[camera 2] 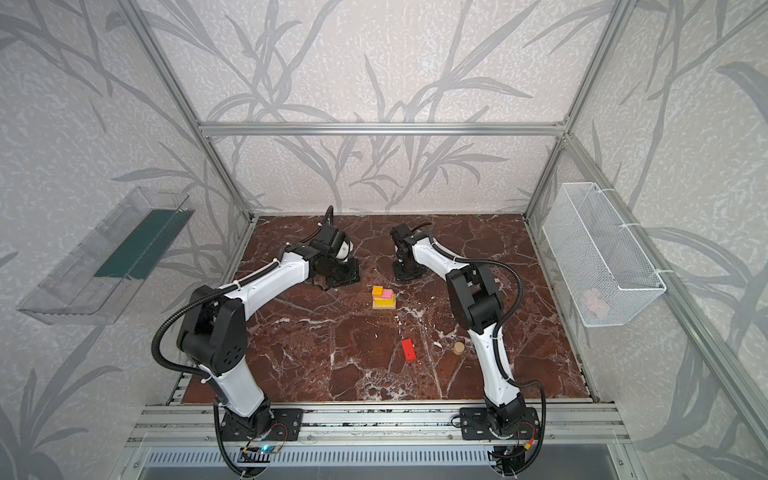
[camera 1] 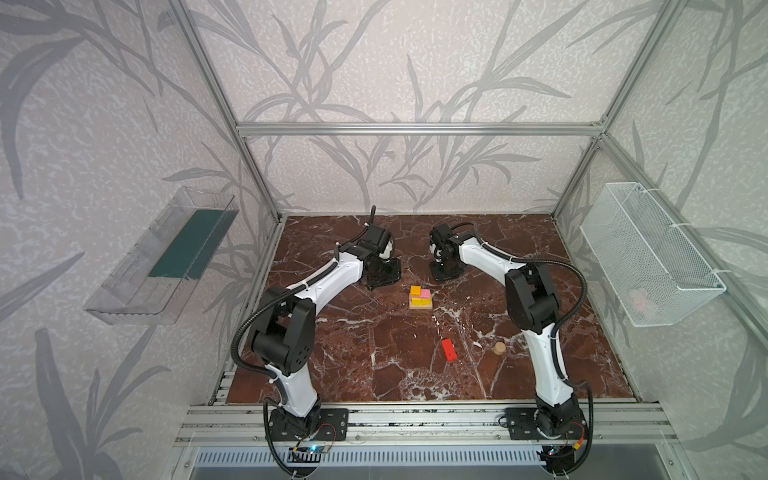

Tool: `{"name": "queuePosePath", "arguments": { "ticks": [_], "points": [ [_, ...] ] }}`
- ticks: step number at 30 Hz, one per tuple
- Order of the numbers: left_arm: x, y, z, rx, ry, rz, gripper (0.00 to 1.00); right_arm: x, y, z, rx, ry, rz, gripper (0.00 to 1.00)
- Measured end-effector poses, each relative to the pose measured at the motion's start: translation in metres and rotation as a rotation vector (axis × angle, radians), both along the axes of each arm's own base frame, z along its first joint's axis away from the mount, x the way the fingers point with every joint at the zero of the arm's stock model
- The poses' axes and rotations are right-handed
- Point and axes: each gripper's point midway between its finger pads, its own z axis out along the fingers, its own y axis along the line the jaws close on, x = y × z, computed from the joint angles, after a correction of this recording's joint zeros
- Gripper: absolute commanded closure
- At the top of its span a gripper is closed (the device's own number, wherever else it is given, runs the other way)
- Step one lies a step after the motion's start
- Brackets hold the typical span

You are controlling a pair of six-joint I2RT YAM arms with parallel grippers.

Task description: Build the wood block tower

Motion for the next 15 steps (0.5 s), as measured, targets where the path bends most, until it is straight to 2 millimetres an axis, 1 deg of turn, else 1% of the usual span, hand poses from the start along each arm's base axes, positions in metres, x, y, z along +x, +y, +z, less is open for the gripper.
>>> {"name": "queuePosePath", "arguments": {
  "ticks": [3, 7, 10, 12, 15],
  "points": [
    [0.000, 0.001, 0.008, -0.007, -0.019, 0.003, 1.00, -0.005, -0.001, 0.024, 0.034, -0.026, -0.020, 0.81],
    [-0.005, 0.004, 0.019, -0.016, -0.043, 0.005, 1.00, -0.016, 0.001, 0.069, 0.089, -0.085, -0.035, 0.81],
    [-0.009, 0.006, 0.027, -0.023, -0.060, 0.006, 1.00, -0.028, 0.002, 0.094, 0.113, -0.123, -0.040, 0.81],
    [-0.011, 0.007, 0.030, -0.027, -0.068, 0.006, 1.00, -0.038, 0.006, 0.104, 0.120, -0.136, -0.034, 0.81],
    [-0.014, 0.008, 0.030, -0.030, -0.072, 0.007, 1.00, -0.056, 0.014, 0.108, 0.124, -0.133, -0.022, 0.81]
  ]
}}
